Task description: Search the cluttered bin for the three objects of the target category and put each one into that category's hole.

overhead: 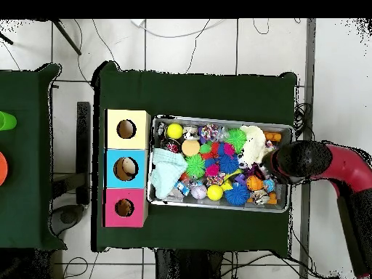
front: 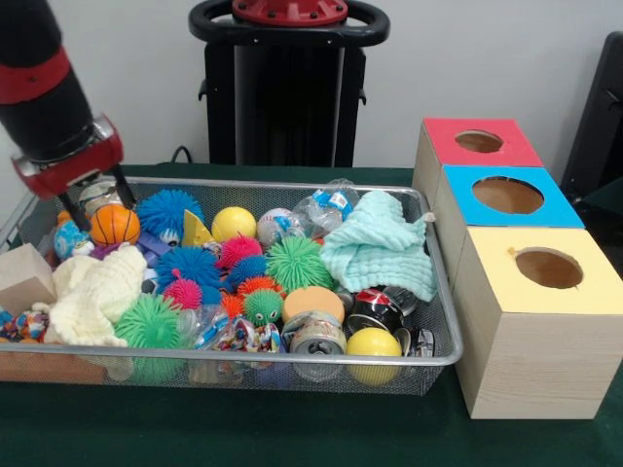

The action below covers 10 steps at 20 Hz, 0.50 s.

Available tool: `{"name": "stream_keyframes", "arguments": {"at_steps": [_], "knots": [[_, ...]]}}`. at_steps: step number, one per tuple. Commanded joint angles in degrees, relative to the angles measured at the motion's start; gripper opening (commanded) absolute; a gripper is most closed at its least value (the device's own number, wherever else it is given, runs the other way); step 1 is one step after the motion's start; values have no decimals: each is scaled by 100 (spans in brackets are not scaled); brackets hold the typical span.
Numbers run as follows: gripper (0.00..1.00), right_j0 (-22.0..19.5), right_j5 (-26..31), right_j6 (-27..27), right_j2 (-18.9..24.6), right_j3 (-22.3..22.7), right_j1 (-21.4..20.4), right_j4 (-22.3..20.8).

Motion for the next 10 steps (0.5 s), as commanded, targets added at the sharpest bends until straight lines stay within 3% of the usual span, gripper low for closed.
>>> {"name": "stream_keyframes", "arguments": {"at_steps": [1,6,10], "knots": [[100,908,-1082,1703,-628,79,-16,-334],[100,1037,-1973,1942,-982,-51,642,-159],[100,592,-2202,1048,-833,-4,1040,206]]}}
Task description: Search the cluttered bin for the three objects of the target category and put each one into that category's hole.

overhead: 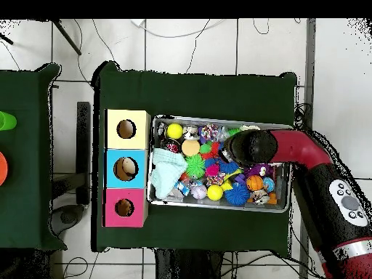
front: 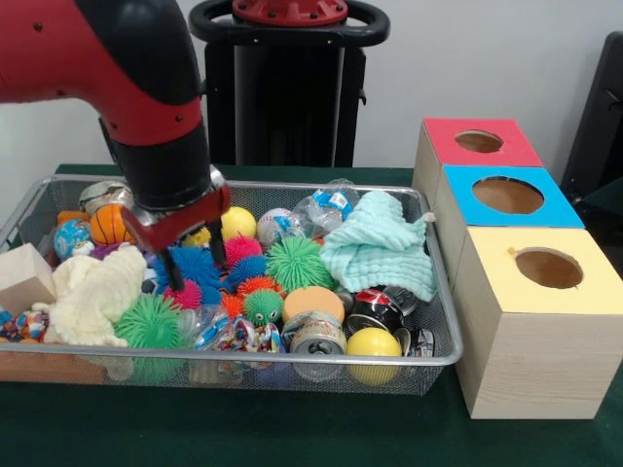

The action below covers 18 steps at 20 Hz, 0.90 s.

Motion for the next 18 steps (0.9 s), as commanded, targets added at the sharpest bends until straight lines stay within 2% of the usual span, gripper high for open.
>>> {"name": "stream_keyframes", "arguments": {"at_steps": [1,6,10,18], "knots": [[100,-562,-685,605,-479,-31,884,268],[100,-773,-407,19,-435,-109,951,503],[100,-913,-238,-126,-377,-8,820,605],[100,-1365,255,-623,-191,521,126,831]]}}
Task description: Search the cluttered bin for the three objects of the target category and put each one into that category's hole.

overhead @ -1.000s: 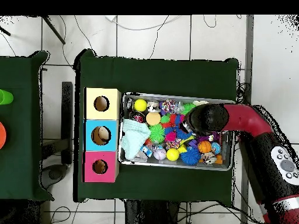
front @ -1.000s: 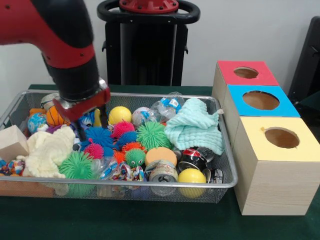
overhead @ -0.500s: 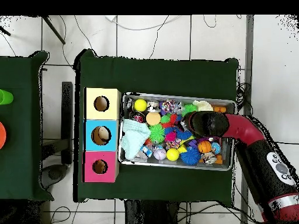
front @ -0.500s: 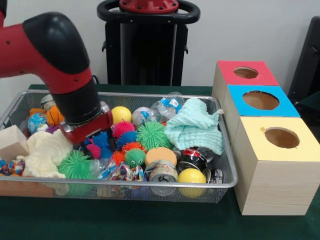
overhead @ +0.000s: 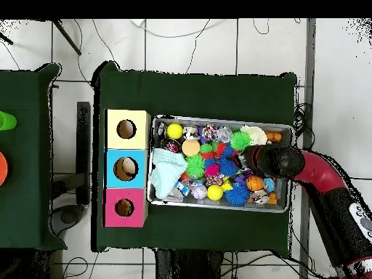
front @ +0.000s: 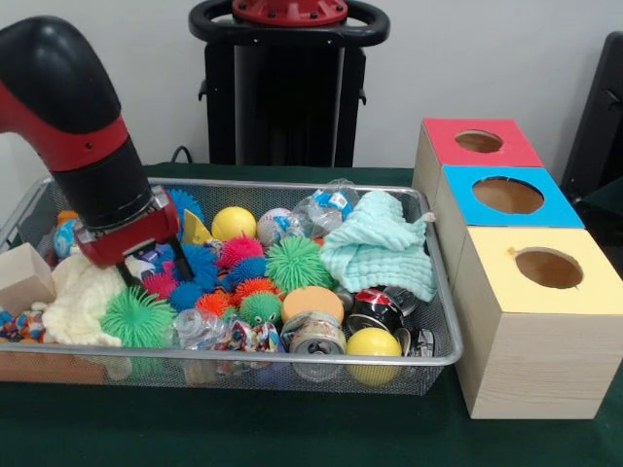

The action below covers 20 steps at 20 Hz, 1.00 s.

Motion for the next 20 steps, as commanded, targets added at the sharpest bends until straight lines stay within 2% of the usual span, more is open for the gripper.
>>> {"name": "stream_keyframes", "arguments": {"at_steps": [1,6,14,17,20], "knots": [[100,-451,899,-713,-117,446,-562,152],[100,-693,1193,-953,37,620,-882,238],[100,-812,1602,-1059,204,612,-1103,265],[100,-749,1541,-908,197,631,-1115,234],[100,-534,1202,-478,91,646,-1066,118]]}}
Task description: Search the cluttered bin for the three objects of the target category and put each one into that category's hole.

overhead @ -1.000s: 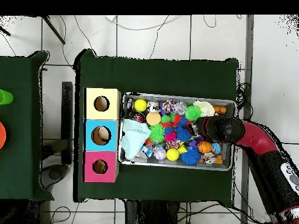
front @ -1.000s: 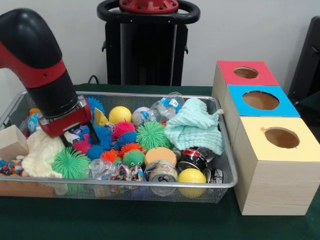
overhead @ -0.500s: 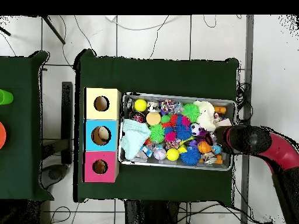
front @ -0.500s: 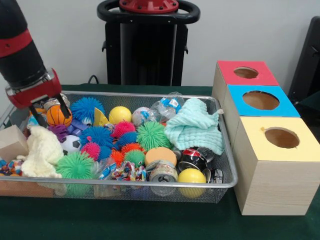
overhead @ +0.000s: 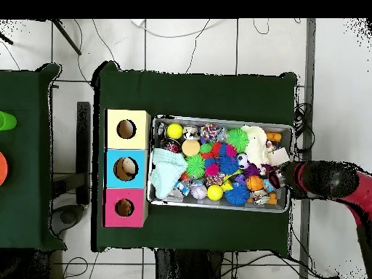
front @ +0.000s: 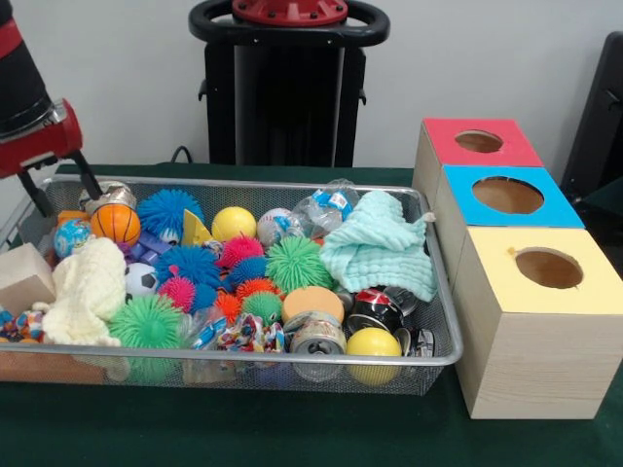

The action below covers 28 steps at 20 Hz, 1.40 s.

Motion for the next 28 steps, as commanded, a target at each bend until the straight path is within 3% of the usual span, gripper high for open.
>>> {"name": "stream_keyframes", "arguments": {"at_steps": [1,4,7,14,22,25,28], "knots": [[100,361,-49,-273,16,289,11,-145],[100,577,-661,203,-157,261,298,-344],[100,476,-1033,86,-160,293,617,-389],[100,167,-1653,-40,-163,543,916,-374],[100,-583,-1585,-592,159,1280,594,-216],[100,-530,-1598,-417,161,1319,495,-227],[100,-89,-1940,180,-35,1199,518,-367]]}}
